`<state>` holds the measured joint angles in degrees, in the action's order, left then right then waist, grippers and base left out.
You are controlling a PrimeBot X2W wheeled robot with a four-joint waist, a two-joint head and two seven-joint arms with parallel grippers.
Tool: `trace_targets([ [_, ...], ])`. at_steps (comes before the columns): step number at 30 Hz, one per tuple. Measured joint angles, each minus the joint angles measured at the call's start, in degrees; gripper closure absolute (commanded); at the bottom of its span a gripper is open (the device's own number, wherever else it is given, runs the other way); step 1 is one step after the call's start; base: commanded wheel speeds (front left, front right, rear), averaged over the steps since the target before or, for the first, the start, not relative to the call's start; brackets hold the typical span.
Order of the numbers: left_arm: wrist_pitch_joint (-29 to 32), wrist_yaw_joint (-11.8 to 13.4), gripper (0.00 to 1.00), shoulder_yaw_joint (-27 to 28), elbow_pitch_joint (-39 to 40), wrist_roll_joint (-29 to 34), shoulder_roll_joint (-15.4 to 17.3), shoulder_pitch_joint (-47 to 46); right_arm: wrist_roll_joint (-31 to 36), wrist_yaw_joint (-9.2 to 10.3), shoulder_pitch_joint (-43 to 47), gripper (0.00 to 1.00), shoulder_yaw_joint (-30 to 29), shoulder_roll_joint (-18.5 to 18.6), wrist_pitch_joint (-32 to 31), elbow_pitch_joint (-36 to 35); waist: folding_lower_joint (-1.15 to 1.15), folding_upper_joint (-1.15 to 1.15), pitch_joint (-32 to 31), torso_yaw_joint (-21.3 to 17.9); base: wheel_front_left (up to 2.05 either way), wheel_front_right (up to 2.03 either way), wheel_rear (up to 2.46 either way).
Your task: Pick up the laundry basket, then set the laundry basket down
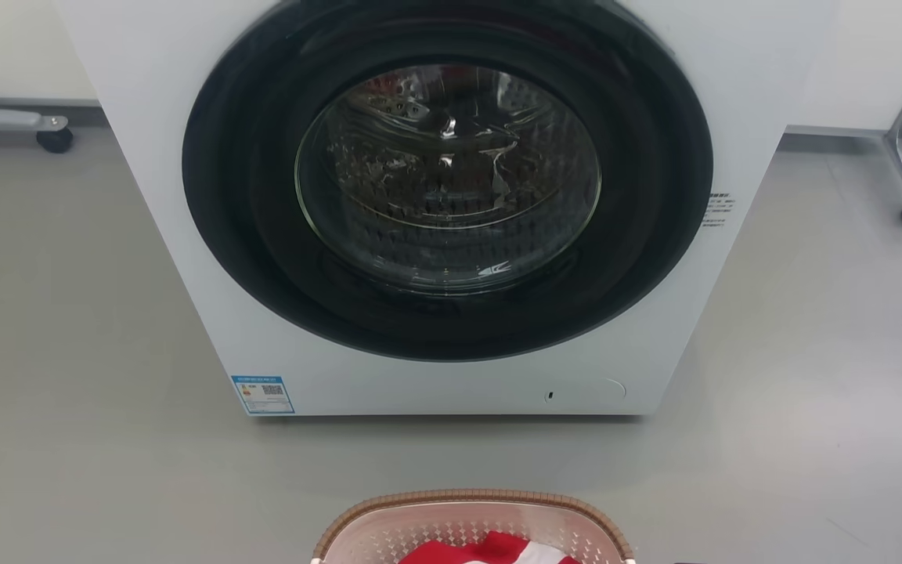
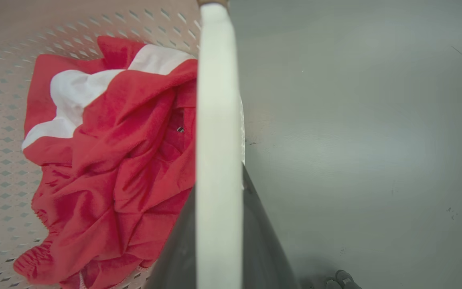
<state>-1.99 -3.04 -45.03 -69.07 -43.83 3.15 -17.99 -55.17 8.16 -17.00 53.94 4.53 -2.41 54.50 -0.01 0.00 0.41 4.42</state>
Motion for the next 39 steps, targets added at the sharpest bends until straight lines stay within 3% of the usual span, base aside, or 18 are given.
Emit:
trace_targets([
  [39,1.7,0.1,1.00,-2.0,-0.1,-2.1,0.1,0.9,-8.0,0.24,-0.4,1.00,6.1,0.0,0.1,2.2,0.01,0.01,-1.6,-0.2,0.00,0.00,0.00],
])
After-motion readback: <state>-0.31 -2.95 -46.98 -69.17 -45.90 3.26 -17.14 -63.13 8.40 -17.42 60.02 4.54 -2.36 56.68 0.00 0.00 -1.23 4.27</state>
